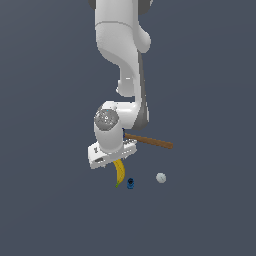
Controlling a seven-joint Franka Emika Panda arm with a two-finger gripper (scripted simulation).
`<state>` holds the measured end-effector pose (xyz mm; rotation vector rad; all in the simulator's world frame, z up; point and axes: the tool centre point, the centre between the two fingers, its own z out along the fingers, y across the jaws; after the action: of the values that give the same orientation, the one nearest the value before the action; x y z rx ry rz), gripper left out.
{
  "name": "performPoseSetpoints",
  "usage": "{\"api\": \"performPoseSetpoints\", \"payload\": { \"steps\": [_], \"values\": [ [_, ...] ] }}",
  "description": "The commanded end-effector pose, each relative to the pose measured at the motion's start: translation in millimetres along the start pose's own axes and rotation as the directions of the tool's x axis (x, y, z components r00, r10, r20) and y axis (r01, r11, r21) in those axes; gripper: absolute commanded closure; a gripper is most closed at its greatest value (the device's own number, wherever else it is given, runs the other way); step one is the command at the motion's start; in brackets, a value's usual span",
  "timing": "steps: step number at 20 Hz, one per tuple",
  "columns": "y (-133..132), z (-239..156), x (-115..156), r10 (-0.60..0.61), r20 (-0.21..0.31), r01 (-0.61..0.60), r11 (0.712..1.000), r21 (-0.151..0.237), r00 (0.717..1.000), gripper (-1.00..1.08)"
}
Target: Pick up a designated object from a clutter of objects.
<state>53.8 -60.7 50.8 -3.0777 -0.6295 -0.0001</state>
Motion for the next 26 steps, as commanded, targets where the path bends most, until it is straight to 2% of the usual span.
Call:
{"api": "performPoseSetpoints", "payload": {
  "steps": [1,9,10,26],
  "values": [
    [0,13,-1,-0.001,0.001,0.001,1.000,0.000,1.000,-0.92],
    [0,32,0,-0.002,0.000,0.002,1.000,0.000,1.000,-0.92],
    [0,32,0,-0.002,0.000,0.002,1.000,0.000,1.000,1.08],
    [-5,22,2,-0.004,0.000,0.004,1.000,0.001,1.000,1.08]
  ]
}}
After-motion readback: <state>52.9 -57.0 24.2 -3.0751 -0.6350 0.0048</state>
